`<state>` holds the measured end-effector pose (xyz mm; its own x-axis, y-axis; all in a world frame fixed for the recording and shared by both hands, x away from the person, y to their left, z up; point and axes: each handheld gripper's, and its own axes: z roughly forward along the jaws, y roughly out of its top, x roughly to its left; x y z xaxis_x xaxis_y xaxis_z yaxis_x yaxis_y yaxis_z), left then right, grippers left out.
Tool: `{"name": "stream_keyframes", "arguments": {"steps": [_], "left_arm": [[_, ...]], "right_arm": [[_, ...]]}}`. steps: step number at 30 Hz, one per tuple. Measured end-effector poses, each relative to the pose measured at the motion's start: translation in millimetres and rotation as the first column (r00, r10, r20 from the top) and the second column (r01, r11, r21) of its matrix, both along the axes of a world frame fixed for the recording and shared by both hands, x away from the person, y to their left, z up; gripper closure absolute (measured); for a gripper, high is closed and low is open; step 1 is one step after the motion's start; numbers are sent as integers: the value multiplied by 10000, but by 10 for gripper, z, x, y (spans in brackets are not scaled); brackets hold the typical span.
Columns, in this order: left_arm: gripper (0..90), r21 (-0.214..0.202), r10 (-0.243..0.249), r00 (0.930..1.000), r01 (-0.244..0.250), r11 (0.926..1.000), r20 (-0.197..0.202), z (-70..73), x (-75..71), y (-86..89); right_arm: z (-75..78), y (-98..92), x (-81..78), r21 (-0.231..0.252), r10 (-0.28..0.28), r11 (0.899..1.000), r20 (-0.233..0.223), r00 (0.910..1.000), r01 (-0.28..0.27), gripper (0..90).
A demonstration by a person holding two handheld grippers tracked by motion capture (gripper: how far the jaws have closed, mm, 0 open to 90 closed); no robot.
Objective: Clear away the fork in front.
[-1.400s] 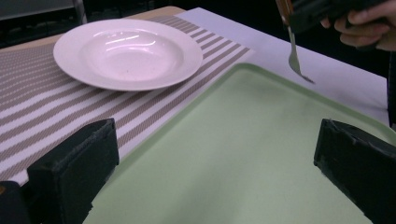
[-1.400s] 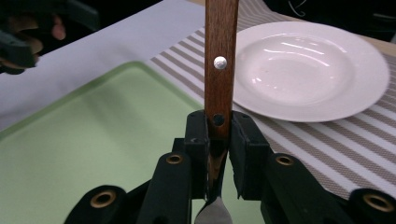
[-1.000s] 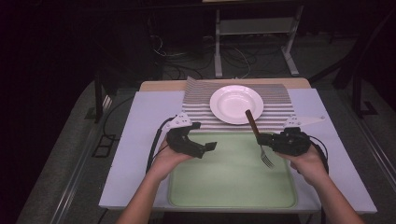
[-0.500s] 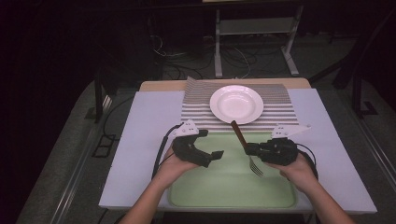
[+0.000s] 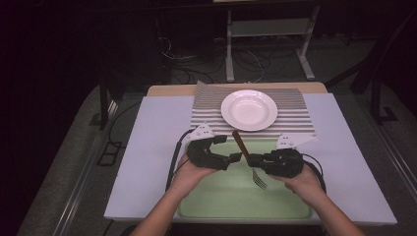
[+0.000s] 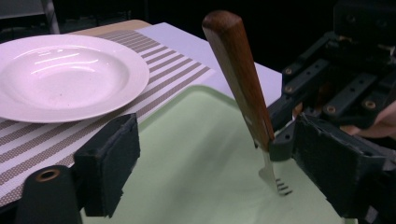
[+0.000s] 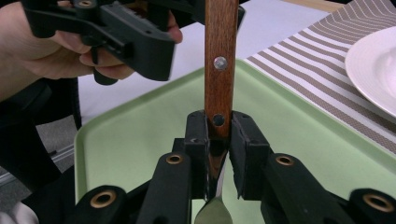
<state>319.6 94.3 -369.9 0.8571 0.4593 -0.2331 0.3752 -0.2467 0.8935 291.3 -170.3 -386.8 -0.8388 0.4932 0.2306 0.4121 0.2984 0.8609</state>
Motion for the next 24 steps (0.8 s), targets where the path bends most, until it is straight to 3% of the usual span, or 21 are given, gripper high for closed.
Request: {"name": "stream_keyframes", "arguments": {"steps": [2, 8, 17, 24], "left_arm": [[203, -120, -95, 9998, 93, 9999, -184, 5, 9, -13], [324, -317, -233, 9995, 225, 9992, -235, 29, -4, -70], [551, -489, -120, 9988, 97, 9988, -470, 32, -10, -132], [632, -488, -101, 9988, 77, 9988, -486, 25, -22, -171]], "right_arm": [[5, 20, -9, 30, 14, 10000, 68, 10000, -14, 771], [8, 53, -13, 64, -59, 10000, 157, 9999, 58, 771], [5, 117, -24, 23, -132, 9999, 250, 9996, 132, 771], [4, 148, -27, -15, -168, 9999, 317, 9994, 169, 771]]}}
